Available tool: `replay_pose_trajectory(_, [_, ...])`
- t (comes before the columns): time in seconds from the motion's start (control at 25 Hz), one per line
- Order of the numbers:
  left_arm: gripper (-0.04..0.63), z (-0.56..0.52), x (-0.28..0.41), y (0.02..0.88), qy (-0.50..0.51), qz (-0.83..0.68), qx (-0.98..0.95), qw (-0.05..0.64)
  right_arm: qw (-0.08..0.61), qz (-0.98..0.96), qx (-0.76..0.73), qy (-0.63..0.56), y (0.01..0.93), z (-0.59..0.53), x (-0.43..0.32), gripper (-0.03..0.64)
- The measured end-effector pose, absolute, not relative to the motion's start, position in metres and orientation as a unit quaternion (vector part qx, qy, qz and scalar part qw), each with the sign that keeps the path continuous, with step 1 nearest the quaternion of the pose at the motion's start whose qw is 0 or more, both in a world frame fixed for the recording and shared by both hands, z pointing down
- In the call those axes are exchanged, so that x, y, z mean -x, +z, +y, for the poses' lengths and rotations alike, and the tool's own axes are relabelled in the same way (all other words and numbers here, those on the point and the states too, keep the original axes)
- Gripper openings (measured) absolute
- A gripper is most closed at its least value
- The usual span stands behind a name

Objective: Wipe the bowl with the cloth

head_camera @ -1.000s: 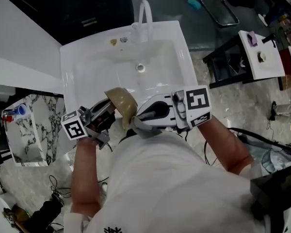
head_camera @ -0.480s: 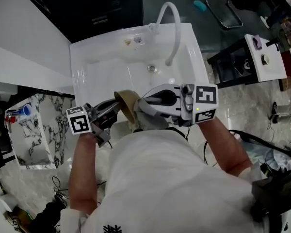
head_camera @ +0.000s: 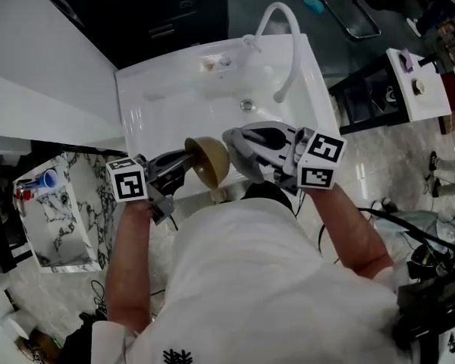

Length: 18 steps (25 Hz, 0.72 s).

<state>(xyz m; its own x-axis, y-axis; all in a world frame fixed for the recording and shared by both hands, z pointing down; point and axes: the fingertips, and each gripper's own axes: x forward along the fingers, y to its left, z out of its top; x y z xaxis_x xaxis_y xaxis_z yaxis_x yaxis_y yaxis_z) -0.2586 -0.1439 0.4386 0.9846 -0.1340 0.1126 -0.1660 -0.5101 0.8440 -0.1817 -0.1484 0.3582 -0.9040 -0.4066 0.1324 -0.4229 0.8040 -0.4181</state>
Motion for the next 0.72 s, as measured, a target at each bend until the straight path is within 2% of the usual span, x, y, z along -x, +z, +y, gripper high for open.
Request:
replay_pose_trajectory(0.28, [0.018,-0.186,0.284,0.466,0.064,-0.18,-0.848,0.495,0.057,-0.939,-0.26,0.219,0.379,-0.153,0.176,0.032])
replay_pose_trajectory(0.72, [0.018,-0.263,0.342,0.546,0.2,-0.374,-0.749,0.509,0.072,-0.935,-0.272,0.217,0.39,-0.155,0.178,0.032])
